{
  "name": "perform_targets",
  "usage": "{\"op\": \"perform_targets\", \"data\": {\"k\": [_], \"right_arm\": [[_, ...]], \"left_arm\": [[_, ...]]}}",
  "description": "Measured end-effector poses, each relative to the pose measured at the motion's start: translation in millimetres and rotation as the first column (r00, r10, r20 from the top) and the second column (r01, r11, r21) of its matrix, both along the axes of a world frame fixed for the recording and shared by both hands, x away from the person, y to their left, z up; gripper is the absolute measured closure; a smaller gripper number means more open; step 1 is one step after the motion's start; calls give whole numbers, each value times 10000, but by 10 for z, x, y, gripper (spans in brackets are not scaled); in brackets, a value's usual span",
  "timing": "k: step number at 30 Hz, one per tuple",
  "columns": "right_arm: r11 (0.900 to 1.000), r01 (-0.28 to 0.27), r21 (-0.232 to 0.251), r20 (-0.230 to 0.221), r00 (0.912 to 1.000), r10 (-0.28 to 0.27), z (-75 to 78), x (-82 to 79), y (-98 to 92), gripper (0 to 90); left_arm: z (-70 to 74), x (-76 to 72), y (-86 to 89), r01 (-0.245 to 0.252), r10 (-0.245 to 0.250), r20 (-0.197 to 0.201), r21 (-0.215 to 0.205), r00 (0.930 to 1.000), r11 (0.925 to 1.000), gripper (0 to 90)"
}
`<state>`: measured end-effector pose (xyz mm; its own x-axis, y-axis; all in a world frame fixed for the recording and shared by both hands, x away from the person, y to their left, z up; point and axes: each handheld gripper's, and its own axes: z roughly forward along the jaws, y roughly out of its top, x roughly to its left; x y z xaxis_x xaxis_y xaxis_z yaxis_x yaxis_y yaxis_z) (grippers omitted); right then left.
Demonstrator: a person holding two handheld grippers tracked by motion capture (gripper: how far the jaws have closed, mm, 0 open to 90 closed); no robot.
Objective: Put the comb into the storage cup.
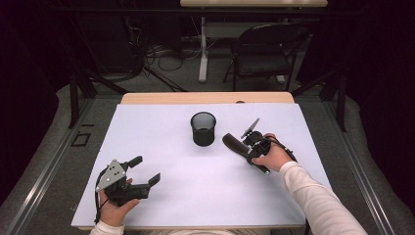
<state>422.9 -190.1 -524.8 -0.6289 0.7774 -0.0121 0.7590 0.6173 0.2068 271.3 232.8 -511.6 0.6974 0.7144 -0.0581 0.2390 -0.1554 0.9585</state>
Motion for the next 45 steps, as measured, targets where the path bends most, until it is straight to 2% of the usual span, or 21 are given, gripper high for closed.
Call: {"op": "perform_targets", "data": {"k": [12, 13, 15, 17, 18, 19, 21, 22, 24, 26, 27, 29, 30, 31, 32, 33, 35, 37, 41, 44, 45], "right_arm": [[9999, -128, -19, -58, 9999, 128, 5, 3, -1, 723], [9995, -68, 300, 178, 9998, 63, -23, -2, -2, 723], [9998, 77, 205, 39, 10000, -77, -10, -9, 1, 723], [9995, -97, 286, 189, 9998, 91, -11, -4, -12, 724], [9998, -80, 168, 112, 9999, 78, 8, -7, -14, 723], [9991, 147, 387, 213, 9997, -155, 4, -22, -13, 724], [9991, -87, 416, 385, 9992, 71, 20, -10, -42, 724], [9992, 45, 396, 282, 9996, -56, 40, -17, -45, 724], [9978, 151, 641, 447, 9988, -179, 67, -35, -64, 724], [9982, 119, 585, 396, 9991, -143, 89, -39, -71, 724], [9972, 53, 741, 579, 9983, -96, 89, -44, -79, 724], [9944, 324, 1010, 649, 9971, -391, 107, -76, -77, 724], [9956, 43, 932, 732, 9973, -112, 125, -68, -91, 724], [9966, 11, 823, 690, 9976, -68, 151, -75, -97, 725], [9940, 99, 1091, 869, 9960, -195, 168, -98, -101, 724], [9940, 99, 1091, 869, 9960, -195, 168, -98, -101, 724], [9962, -1, 873, 833, 9965, -72, 226, -111, -113, 724], [9911, 9, 1329, 1199, 9926, -170, 231, -129, -122, 724], [9884, -54, 1517, 1436, 9895, -166, 293, -159, -141, 724], [9907, -117, 1356, 1359, 9907, -69, 347, -184, -150, 724], [9883, -120, 1520, 1517, 9884, -113, 344, -196, -146, 724]], "left_arm": [[-2, 1, -2, -9, 9, -26, 0, 10000, 10000, 105], [-2, 1, -1, -11, 12, -20, 6, 10000, 10000, 105], [-2, 1, -1, -13, 13, -22, -1, 10000, 10000, 105], [-2, 0, 1, -17, 17, -26, 1, 10000, 10000, 105], [-2, 1, 1, -18, 18, -27, 1, 10000, 10000, 105], [-2, 1, 1, -21, 21, -22, 9, 10000, 10000, 105], [-3, 1, 0, -16, 17, -27, 7, 10000, 10000, 105], [-3, 1, -1, -18, 18, -27, 8, 10000, 10000, 105], [-3, 1, 0, -18, 19, -27, 6, 10000, 10000, 105], [-3, 1, 0, -22, 22, -28, 9, 10000, 10000, 105], [-4, 2, -2, -29, 29, -35, -4, 10000, 10000, 105], [-3, 1, -1, -21, 21, -32, 9, 10000, 10000, 105], [-3, 1, -1, -24, 24, -31, 9, 10000, 10000, 105], [-3, 1, -1, -21, 21, -32, 8, 10000, 10000, 105], [-3, 1, -1, -27, 27, -29, 11, 10000, 10000, 106], [-4, 1, -1, -30, 30, -33, 12, 10000, 10000, 106], [-4, 1, -1, -32, 32, -32, 8, 10000, 10000, 108], [-4, 2, -1, -31, 32, -34, 5, 10000, 10000, 108], [-5, 3, -3, -45, 45, -47, -10, 10000, 10000, 108], [-6, 3, -3, -56, 56, -46, -12, 10000, 10000, 108], [-6, 3, -2, -54, 54, -54, -15, 10000, 10000, 108]]}}
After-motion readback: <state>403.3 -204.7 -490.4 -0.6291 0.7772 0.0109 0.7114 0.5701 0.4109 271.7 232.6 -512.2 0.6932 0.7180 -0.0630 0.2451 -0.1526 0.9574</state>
